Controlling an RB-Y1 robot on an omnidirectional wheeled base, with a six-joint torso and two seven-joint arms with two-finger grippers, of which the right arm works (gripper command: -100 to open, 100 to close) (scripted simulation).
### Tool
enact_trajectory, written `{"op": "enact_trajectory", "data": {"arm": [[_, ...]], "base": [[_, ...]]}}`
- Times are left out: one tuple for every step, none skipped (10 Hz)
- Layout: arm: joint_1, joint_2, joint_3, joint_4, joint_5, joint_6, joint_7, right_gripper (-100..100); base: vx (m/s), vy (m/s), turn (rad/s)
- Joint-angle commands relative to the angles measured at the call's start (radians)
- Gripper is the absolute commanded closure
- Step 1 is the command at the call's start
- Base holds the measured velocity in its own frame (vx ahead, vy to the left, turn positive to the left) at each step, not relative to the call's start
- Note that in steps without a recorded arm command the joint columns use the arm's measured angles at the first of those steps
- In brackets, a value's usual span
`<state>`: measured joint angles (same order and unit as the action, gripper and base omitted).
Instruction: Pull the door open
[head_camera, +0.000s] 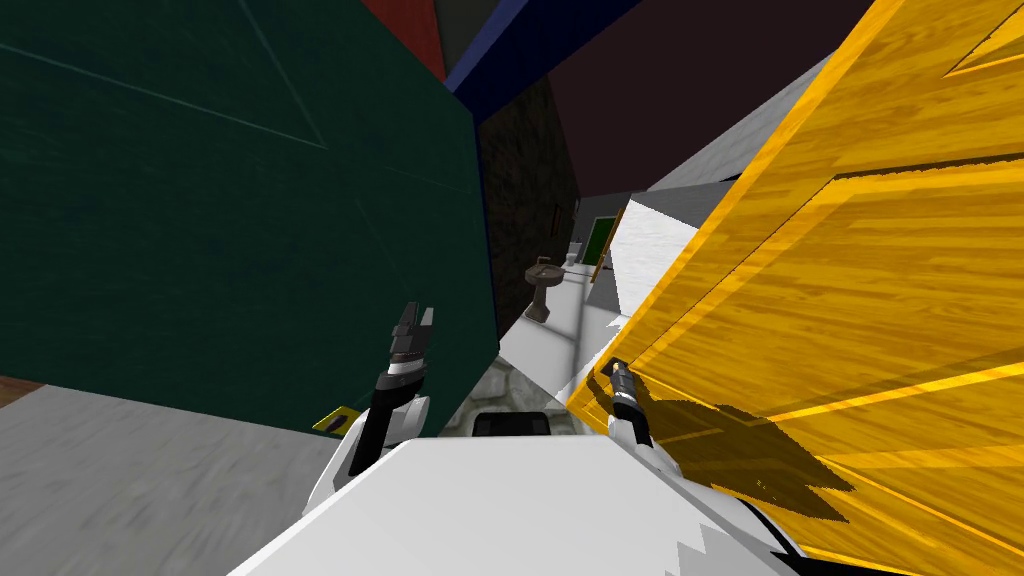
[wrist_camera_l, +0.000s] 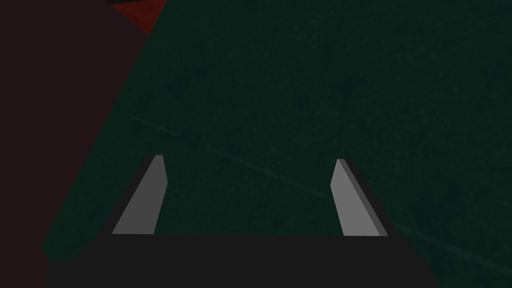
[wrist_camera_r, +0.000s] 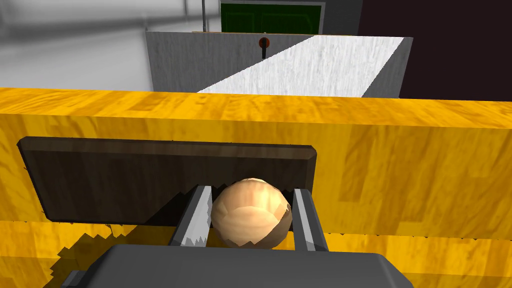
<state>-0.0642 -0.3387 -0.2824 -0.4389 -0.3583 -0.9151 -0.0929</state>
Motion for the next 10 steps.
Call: {"op": "enact_trajectory", "data": {"arm": [[-0.001,0.000,0.014,-0.005,0.010,0.001,-0.008,100],[-0.001,0.000,0.014,-0.005,0.010,0.001,-0.008,100],[-0.003,-0.001,0.028,-0.009,0.021,0.002,-0.017,100],[-0.004,-0.001,0.039,-0.013,0.030,0.003,-0.023,100],[-0.005,-0.001,0.050,-0.017,0.039,0.004,-0.031,100],[-0.005,-0.001,0.050,-0.017,0.039,0.004,-0.031,100],[-0.007,-0.001,0.073,-0.025,0.056,0.006,-0.044,100],[-0.007,-0.001,0.073,-0.025,0.056,0.006,-0.044,100],[-0.008,-0.002,0.088,-0.029,0.067,0.007,-0.053,100],[-0.009,-0.002,0.095,-0.032,0.073,0.007,-0.058,100]], "base": [[-0.142,-0.004,0.037],[-0.176,-0.021,0.046],[-0.194,0.021,0.057],[-0.212,0.057,0.038],[-0.215,0.022,0.035],[-0.159,0.006,0.026],[-0.204,0.001,0.045],[-0.174,-0.007,0.039],[-0.163,0.011,0.048],[-0.194,0.030,0.035]]}}
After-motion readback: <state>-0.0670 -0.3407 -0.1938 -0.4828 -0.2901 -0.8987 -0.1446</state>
